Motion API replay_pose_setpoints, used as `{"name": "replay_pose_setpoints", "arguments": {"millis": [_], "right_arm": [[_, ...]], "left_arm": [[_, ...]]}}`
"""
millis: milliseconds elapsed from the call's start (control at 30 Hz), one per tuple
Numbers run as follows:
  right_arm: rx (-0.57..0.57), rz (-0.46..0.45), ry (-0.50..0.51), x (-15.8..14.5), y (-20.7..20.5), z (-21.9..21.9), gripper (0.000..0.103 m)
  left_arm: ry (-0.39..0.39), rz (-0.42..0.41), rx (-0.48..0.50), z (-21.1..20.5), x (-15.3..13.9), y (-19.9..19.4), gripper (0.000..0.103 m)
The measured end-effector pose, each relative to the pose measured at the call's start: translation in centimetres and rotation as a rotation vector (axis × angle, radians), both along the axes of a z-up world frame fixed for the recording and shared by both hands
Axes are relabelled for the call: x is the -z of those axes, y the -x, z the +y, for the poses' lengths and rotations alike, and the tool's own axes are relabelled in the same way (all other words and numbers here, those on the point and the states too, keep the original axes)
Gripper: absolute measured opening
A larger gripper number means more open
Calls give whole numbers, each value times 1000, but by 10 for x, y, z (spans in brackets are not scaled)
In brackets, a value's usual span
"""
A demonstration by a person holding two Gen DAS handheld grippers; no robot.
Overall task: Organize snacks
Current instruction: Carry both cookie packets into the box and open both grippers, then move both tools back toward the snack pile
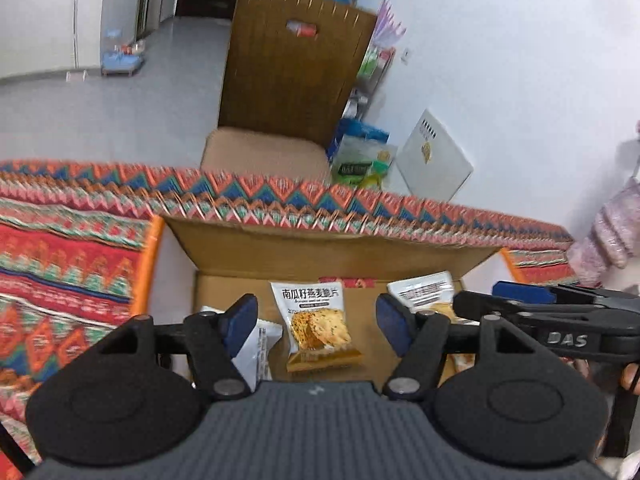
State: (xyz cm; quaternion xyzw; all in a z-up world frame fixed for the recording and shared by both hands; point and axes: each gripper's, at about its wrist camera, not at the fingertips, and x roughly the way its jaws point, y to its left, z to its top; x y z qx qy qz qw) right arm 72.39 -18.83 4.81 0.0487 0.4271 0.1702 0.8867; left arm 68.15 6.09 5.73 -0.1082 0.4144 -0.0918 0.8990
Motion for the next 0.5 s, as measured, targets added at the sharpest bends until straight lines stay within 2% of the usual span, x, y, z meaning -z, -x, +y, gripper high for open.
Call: {"name": "replay_pose_setpoints", "arguments": {"millis": [100, 267, 500], "right_arm": [[-1, -40, -19, -30, 33, -15, 68], [35, -89, -47, -77, 100, -41, 72], [-14, -174, -41, -123, 202, -57, 77]], "left_arm": [[-16, -55, 22, -1, -33, 34, 72], [-41, -121, 1, 0, -81, 108, 75], [-108, -245, -1, -9, -121, 219, 80]]}}
